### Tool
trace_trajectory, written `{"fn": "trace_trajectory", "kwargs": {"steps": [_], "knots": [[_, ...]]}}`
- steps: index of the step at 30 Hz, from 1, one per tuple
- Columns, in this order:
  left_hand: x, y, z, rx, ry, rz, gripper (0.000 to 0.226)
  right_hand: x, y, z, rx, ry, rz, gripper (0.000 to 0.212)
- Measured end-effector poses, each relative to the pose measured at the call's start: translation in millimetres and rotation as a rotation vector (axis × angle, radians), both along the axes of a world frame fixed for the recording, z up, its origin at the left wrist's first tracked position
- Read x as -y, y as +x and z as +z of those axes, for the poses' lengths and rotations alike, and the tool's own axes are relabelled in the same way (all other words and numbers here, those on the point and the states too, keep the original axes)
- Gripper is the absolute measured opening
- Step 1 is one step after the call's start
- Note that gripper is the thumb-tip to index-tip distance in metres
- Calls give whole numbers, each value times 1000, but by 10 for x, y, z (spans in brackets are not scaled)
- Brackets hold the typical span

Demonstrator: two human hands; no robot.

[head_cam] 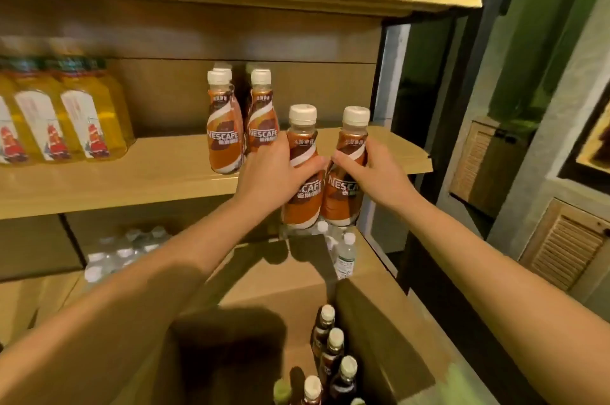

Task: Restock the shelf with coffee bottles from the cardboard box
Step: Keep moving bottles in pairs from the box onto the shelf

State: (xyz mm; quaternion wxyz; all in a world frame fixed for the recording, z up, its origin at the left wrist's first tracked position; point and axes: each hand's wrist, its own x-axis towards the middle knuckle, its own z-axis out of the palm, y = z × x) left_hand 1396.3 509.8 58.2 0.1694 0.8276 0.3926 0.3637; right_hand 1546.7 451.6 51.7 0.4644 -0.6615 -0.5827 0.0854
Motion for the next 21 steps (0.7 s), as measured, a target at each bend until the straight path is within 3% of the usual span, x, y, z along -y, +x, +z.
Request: {"fn": "trace_trajectory", "kwargs": {"steps": [3, 10, 21], "knots": [[-106, 183, 305, -35, 14, -6, 51, -83, 203, 309, 15, 21, 15, 22], [-555, 771, 716, -11, -62, 48, 57, -618, 749, 780, 59, 20, 4, 36], [-1512, 1436, 660, 98, -283, 246, 58, -1806, 1350, 767, 31, -120, 61, 40]]}}
